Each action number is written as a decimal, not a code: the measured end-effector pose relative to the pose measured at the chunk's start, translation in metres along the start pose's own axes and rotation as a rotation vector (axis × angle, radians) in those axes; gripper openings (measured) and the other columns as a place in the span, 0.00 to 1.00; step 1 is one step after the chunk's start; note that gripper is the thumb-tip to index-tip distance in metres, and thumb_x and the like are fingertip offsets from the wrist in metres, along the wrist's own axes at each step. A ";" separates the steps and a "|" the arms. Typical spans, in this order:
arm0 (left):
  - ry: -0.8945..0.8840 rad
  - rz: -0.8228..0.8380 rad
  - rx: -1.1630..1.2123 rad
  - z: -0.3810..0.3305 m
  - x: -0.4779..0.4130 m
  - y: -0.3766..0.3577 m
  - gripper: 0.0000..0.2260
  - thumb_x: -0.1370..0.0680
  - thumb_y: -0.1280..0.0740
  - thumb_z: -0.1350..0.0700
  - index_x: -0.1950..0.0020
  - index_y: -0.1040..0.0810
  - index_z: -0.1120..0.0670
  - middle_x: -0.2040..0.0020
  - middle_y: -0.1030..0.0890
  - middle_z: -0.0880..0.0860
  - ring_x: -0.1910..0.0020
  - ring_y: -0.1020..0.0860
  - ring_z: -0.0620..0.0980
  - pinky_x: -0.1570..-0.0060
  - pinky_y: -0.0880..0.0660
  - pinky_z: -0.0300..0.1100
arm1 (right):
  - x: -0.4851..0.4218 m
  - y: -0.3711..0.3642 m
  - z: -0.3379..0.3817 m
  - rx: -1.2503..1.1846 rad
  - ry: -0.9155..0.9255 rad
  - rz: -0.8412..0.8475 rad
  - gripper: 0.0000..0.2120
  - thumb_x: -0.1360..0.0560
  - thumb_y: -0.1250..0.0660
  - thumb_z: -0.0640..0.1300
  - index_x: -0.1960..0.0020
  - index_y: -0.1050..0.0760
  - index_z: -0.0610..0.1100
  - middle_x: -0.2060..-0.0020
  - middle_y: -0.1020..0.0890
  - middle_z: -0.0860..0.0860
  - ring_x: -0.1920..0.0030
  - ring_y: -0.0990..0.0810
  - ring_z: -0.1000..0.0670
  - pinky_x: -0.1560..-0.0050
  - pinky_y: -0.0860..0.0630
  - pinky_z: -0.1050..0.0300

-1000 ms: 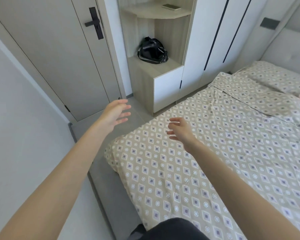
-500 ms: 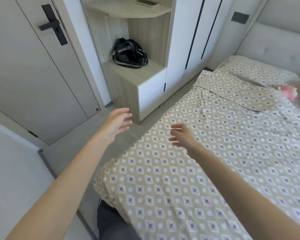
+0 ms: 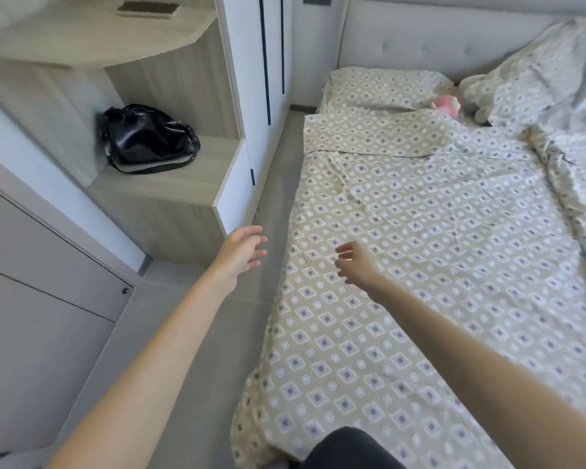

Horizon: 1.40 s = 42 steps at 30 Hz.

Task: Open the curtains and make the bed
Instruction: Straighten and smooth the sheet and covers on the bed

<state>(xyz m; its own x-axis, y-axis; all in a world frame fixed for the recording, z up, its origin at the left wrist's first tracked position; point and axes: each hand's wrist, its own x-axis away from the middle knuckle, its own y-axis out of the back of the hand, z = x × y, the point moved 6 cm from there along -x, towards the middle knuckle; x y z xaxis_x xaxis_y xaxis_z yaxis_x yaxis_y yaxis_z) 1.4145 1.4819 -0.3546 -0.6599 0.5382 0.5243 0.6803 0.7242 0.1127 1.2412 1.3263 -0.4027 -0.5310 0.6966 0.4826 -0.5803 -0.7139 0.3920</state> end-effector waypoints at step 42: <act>0.310 0.927 -0.917 0.049 -0.202 -0.072 0.16 0.18 0.46 0.60 0.30 0.33 0.59 0.45 0.24 0.53 0.57 0.24 0.49 0.65 0.28 0.39 | 0.077 -0.178 -0.063 -0.761 -0.784 -0.759 0.13 0.21 0.40 0.41 0.37 0.32 0.43 0.43 0.26 0.45 0.53 0.22 0.47 0.55 0.26 0.55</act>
<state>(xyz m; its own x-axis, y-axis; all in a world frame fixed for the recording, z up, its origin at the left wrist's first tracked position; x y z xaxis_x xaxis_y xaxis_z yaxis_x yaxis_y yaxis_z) 1.4834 1.3423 -0.5103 0.1741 0.4625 0.8694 0.8816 -0.4664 0.0716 1.2649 1.5112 -0.4843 0.4209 0.4925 0.7618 -0.9071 0.2272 0.3543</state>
